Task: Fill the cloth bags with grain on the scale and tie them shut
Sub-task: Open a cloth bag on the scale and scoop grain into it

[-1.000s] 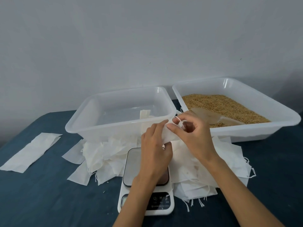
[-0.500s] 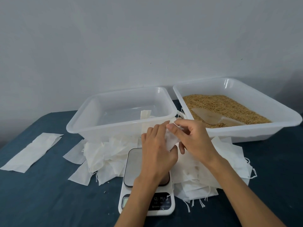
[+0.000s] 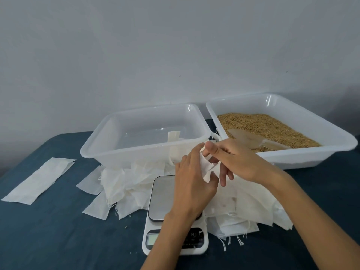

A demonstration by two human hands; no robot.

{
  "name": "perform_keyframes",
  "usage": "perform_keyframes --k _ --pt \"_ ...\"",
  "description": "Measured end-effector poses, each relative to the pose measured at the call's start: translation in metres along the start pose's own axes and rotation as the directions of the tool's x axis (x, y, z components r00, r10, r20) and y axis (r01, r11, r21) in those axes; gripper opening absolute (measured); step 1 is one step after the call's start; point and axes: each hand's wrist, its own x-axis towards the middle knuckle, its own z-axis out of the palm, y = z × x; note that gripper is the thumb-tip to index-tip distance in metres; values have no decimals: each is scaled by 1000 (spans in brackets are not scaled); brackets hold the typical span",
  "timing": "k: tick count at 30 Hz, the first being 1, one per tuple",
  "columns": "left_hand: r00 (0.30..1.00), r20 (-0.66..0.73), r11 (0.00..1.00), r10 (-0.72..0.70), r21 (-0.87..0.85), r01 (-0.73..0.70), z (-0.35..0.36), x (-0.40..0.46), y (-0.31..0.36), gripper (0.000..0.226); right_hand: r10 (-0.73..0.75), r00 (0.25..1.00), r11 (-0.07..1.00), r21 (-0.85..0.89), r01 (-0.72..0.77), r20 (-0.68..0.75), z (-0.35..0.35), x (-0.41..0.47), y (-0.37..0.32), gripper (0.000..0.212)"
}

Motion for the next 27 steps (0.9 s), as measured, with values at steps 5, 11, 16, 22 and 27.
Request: perform_keyframes --k 5,11,16,22,27 --pt "991 -108 993 -79 -94 69 2 1 3 46 45 992 999 -4 -45 120 -9 -3 -18 96" --pt "927 -158 892 -341 -366 266 23 4 29 40 98 991 992 -91 -89 93 -9 -4 -28 85" --pt "913 -194 862 -358 -445 244 37 16 30 27 121 991 980 -163 -110 58 -14 -6 -31 79" --pt "930 -179 874 -322 -434 219 39 27 21 27 131 990 970 -212 -119 45 -16 -2 -32 85" --pt "932 -196 877 -305 -439 194 39 32 16 28 150 987 963 -235 -135 51 -15 -1 -32 87"
